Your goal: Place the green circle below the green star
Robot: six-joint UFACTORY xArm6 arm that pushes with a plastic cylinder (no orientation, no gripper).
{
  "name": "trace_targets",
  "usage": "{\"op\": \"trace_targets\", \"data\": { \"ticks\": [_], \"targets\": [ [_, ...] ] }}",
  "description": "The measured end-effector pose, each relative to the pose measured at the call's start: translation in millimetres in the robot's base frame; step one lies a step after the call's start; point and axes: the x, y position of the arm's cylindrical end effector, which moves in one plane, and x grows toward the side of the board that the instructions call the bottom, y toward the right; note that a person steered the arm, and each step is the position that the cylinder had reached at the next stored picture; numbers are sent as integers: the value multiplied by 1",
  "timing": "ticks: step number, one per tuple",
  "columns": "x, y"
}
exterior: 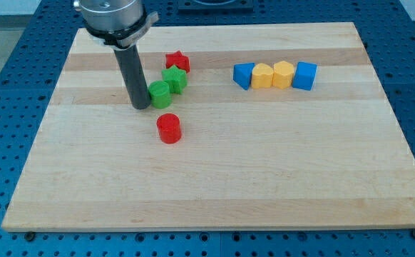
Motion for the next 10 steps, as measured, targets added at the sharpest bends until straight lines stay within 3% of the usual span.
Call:
{"op": "trace_targets", "data": {
  "ticks": [3,5,7,9,10],
  "targets": [
    [0,31],
    [8,4],
    [115,-14],
    [134,14],
    [114,15]
  ]
}}
